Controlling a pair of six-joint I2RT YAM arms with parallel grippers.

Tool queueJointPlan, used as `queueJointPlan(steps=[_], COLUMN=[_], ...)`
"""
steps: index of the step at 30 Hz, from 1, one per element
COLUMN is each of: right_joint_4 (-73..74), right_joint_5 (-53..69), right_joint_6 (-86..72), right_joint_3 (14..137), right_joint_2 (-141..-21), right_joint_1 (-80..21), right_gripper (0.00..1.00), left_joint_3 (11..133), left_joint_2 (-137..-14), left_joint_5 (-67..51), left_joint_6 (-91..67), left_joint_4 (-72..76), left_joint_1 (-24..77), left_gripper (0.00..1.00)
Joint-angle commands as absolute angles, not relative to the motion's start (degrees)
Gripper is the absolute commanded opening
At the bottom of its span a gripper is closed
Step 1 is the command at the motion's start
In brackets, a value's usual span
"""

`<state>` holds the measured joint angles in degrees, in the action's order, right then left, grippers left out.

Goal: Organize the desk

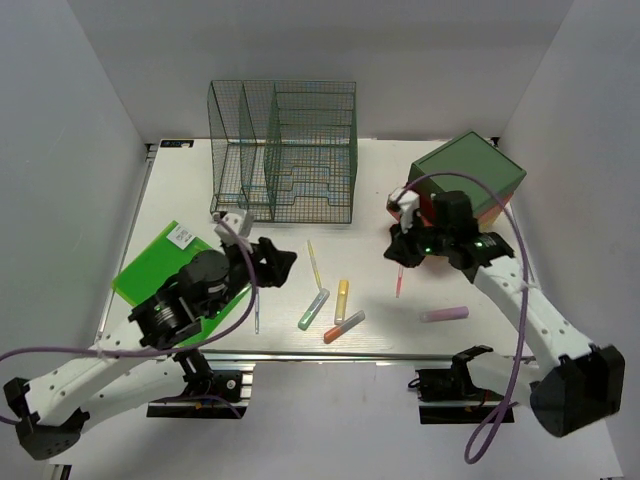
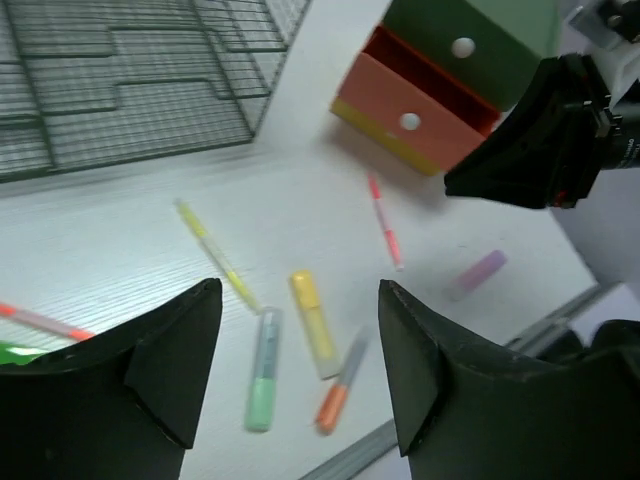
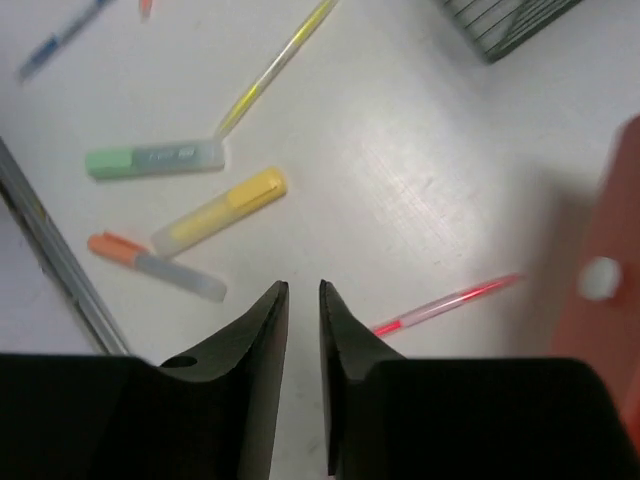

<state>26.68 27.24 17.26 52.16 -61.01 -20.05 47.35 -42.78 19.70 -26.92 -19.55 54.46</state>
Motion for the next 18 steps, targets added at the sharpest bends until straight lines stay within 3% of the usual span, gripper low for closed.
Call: queueJointPlan(steps=[1, 6, 15, 18], right_joint_4=[37.6, 40.34, 39.91, 38.59], right_joint_5=[20.07, 11.18, 0.26, 0.26], right_joint_6=[17.33, 15.65, 11.43, 10.81], right_joint_3=[54.67, 52.12, 51.15, 50.63], right_joint_2=[-66.52, -70.74, -76.46, -77.86], right_joint_1=[-26.09, -31.19, -31.82, -31.99], right_gripper=[0.26, 0.58, 0.68, 0.89], left_joint_3=[44.22, 40.61, 38.76, 38.85], left_joint_2=[-38.51, -33.23, -29.27, -28.48], left_joint_5=[25.65, 27.07, 27.68, 28.3], left_joint_6=[-21.01, -19.69, -19.07, -19.16], left_joint_4=[-29.26, -30.67, -30.67, -30.85], left_joint_1=[54.32, 54.32, 54.32, 54.32], left_gripper=[0.74, 0.75, 0.76, 0.76])
